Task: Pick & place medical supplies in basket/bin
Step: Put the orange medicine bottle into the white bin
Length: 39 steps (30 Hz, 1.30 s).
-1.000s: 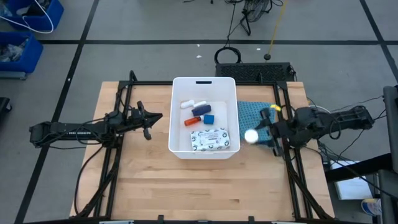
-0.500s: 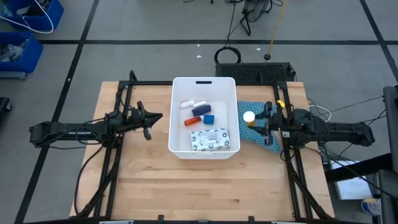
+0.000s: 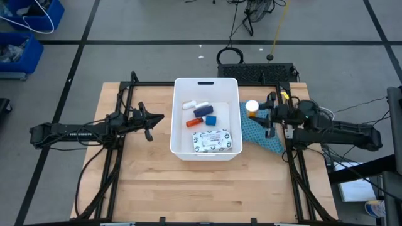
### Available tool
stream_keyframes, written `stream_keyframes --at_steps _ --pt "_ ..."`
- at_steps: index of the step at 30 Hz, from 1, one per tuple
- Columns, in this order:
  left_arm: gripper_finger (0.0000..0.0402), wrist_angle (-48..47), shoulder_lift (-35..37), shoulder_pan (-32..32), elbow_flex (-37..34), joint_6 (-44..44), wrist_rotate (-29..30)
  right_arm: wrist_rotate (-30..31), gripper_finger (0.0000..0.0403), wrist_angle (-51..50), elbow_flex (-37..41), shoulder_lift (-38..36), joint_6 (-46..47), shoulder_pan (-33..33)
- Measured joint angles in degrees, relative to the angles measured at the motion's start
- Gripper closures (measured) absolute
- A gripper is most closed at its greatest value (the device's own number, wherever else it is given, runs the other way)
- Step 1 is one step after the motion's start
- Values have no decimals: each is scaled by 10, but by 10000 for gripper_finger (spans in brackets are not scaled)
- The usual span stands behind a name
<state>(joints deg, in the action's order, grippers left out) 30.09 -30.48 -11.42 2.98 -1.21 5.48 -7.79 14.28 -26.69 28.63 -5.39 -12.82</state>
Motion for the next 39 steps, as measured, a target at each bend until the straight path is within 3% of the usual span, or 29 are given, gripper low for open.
stream_keyframes --at_steps 7,14,21,24,30,39 --pt "369 0 0 0 0 11 2 -8 238 -151 -208 171 -46 -42" --pt "369 0 0 0 0 15 2 -119 238 -299 -425 371 -88 -111" --pt "369 0 0 0 0 15 2 -119 238 -445 -580 544 -189 -151" --pt "369 0 0 0 0 14 2 -116 238 -500 -611 604 -237 -155" --pt "369 0 0 0 0 16 1 -114 238 -506 -614 691 -264 -155" --pt "369 1 0 0 0 62 6 30 238 -580 -614 768 -423 -126"
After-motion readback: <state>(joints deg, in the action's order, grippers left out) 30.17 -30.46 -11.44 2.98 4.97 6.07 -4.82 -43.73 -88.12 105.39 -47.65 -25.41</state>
